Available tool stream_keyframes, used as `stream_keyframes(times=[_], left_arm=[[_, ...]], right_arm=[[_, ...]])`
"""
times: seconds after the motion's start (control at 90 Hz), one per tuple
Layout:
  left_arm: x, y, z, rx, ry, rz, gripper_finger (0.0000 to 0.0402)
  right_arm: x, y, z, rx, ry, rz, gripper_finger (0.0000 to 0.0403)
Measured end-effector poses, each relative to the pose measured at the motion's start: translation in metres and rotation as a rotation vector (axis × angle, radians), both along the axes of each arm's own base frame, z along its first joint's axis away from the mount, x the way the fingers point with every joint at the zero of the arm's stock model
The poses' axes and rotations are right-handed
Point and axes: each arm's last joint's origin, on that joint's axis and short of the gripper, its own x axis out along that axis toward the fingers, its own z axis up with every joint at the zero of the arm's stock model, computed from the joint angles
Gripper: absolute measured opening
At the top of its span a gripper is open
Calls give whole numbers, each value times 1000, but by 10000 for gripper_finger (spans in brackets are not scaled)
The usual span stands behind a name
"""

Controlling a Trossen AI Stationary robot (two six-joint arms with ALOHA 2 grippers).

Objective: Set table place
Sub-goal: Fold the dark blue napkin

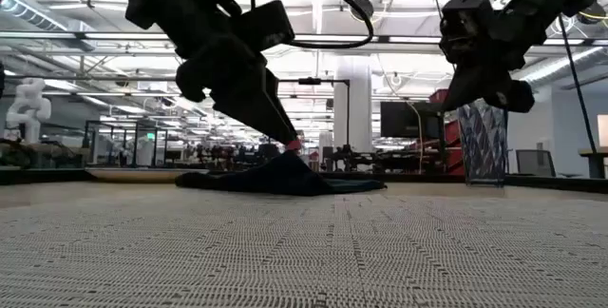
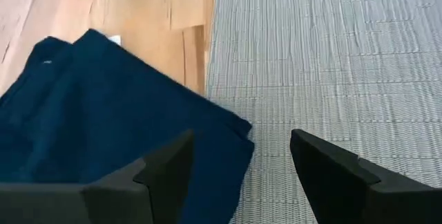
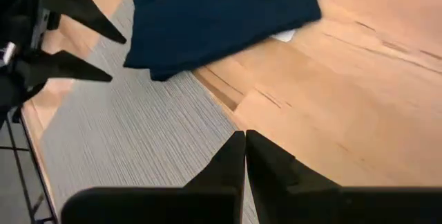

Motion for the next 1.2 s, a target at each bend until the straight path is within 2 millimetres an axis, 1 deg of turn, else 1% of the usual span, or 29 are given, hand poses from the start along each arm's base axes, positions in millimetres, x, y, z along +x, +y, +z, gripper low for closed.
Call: stream_keyframes(times=[0.189, 0.289, 0.356, 0.467, 0.678, 0.889, 0.944, 1.067, 1.133, 1.2], left_arm=[[3, 4, -12, 11, 36, 16, 227], [3, 4, -12, 34, 30, 30, 225], [4, 6, -11, 39, 20, 40, 216], [4, 11, -11, 42, 23, 58, 178], [5, 17, -12, -38, 29, 12, 77], [5, 17, -12, -72, 34, -7, 11], [5, 17, -12, -77, 35, -2, 4], [6, 18, -10, -99, 43, 22, 1], [10, 20, -4, -110, 46, 42, 0], [16, 24, 6, -109, 40, 53, 0]], right_arm=[[-2, 0, 0, 0, 9, -1, 0], [-2, 0, 0, -1, 10, -1, 0], [-2, 0, 0, -2, 13, -2, 0], [-2, 0, 0, -4, 15, -1, 0], [-2, 0, 0, -4, 17, -1, 0], [-4, 0, -1, -4, 32, -2, 0], [-4, 0, -2, -6, 35, -3, 0], [-4, -1, -2, -18, 38, -17, 0], [-4, -1, -2, -19, 37, -19, 0], [-4, -1, -2, -23, 38, -23, 0]])
